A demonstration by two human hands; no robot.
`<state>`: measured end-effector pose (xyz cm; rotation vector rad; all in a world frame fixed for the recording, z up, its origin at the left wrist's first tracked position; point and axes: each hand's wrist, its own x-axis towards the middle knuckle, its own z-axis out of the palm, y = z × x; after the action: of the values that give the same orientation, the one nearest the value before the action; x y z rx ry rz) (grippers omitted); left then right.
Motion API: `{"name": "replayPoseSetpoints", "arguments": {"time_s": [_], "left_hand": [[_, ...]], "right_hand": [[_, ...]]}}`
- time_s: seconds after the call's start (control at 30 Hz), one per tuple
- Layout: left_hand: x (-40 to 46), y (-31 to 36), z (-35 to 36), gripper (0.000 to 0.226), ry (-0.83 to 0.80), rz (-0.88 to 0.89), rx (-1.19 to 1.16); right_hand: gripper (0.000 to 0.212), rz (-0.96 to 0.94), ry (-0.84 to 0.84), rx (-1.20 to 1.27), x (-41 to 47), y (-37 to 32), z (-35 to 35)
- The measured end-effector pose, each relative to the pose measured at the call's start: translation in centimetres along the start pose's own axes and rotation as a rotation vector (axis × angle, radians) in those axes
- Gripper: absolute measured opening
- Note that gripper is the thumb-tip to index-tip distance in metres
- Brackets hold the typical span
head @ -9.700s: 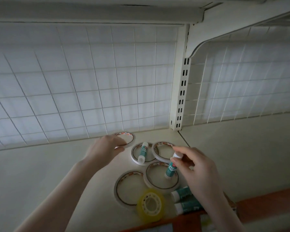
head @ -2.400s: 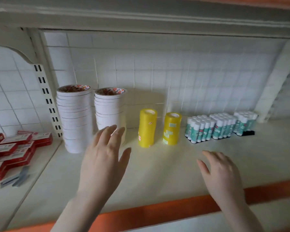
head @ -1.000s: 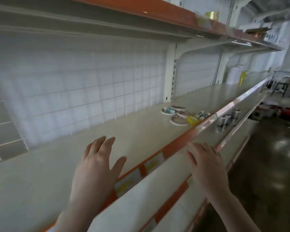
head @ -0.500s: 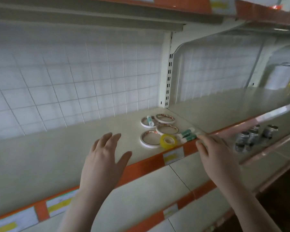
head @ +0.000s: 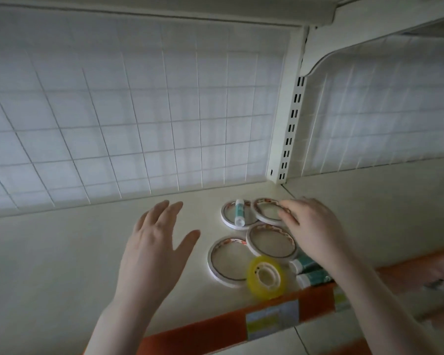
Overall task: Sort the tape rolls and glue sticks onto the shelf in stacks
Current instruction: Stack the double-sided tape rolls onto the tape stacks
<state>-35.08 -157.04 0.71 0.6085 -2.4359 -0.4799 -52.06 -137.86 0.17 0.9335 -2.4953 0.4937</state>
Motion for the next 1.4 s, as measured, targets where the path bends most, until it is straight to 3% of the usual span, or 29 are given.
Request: {"name": "replayPoseSetpoints", "arguments": {"time_s": [0.23, 0.37, 0.77, 1.17, 1.4], "left_hand": [[0.3, 0.5, 1.5, 0.056, 0.028, -0.108, 0.067], [0.7, 1.6, 2.1, 0.056, 0.049, -0.155, 0.084], [5.9, 6.9, 4.2, 0.052, -0.025, -0.037, 0.15], [11.7, 8.8, 10.7, 0.042, -0.343, -0.092, 0.323], [12.0, 8.6, 12.7, 0.034, -0.318, -0.146, 0.378]], "right_hand": [[0.02, -0.132, -0.25, 0.065, 2.5, 1.3, 2.5], [0.015, -0.17, -0.293, 0.144, 2.8, 2.0, 2.7], [0.01, -0.18, -0.178, 0.129, 3.5, 6.5, 0.8], [0.002, -0.052, -0.124, 0.176, 2.2, 11.7, 0.0], [0.026, -0.086, 0.026, 0.174, 1.9, 13.7, 0.7]]}}
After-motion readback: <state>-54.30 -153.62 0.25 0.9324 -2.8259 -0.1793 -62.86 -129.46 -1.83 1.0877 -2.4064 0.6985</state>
